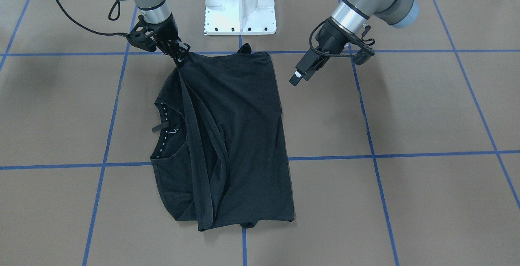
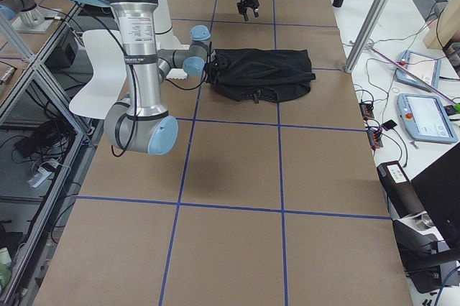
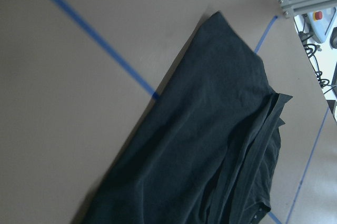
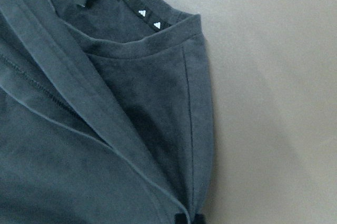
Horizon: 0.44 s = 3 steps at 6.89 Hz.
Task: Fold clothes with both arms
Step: 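Grasp the shirt's near corners with both grippers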
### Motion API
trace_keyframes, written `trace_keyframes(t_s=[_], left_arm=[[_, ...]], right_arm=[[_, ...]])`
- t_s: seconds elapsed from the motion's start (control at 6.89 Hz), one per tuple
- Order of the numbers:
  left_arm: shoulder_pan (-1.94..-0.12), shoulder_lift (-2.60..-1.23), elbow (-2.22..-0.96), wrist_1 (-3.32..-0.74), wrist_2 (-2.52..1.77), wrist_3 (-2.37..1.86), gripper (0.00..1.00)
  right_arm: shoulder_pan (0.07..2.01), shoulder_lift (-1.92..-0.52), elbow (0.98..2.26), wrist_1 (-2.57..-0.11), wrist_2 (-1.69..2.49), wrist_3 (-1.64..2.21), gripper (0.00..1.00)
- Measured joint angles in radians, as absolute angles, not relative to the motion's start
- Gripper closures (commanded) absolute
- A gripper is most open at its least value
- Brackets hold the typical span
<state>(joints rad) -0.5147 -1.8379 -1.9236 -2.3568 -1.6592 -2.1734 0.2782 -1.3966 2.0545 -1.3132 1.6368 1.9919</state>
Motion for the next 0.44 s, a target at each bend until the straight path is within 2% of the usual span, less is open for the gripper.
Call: trace_keyframes(t_s=[0.44], left_arm=[[-0.352,-1.805,-1.917,-2.342,-1.562,-2.315,0.04]], right_arm=[[0.278,-1.396,2.066,-1.313,1.646,2.107,1.00]])
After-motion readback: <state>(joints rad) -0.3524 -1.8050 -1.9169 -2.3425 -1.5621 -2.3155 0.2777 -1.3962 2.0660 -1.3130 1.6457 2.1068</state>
